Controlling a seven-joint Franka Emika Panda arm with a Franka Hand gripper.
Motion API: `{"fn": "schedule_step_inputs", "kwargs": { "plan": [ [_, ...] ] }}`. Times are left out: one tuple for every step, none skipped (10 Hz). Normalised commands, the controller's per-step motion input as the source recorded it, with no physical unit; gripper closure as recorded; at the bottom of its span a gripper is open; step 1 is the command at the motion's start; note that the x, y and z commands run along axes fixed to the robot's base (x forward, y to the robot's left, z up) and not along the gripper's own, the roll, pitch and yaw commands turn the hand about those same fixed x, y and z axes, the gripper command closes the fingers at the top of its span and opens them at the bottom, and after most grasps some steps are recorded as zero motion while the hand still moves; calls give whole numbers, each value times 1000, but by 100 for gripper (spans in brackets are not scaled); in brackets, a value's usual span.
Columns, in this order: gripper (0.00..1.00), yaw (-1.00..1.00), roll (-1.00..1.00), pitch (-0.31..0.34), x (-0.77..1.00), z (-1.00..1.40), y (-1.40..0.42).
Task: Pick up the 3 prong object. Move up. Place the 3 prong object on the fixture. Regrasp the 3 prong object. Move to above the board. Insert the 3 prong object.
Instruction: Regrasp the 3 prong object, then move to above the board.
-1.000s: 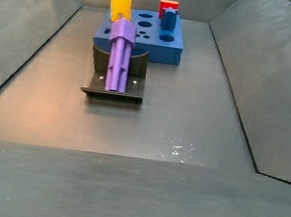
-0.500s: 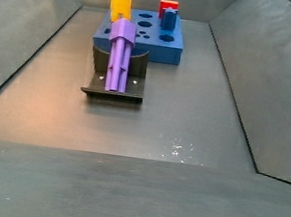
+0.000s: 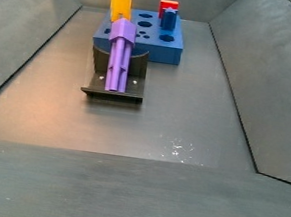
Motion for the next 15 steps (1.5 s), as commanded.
{"fn": "schedule_step_inputs", "kwargs": {
  "plan": [
    [0, 195, 159, -121, 65, -1000, 28],
    [0, 147, 131, -144, 76, -1000, 25],
    [0, 96, 108, -154, 84, -1000, 23],
    [0, 35, 93, -149, 93, -1000, 20],
    [0, -5, 85, -143, 102, -1000, 18],
    [0, -41, 79, -115, 107, -1000, 14],
    [0, -61, 75, -88, 110, -1000, 13],
    [0, -67, 67, -63, 117, -977, 10],
    [0, -70, 64, -20, 99, -761, 4],
    [0, -61, 67, 7, 90, -602, 2],
    [0, -44, 66, 30, 89, -450, -3],
    [0, -26, 70, 50, 88, -306, -4],
    [100, 0, 0, 0, 0, 0, 0],
    [100, -268, 84, 244, 14, 1000, -268],
    [100, -263, 82, 244, 14, 1000, -268]
  ]
}}
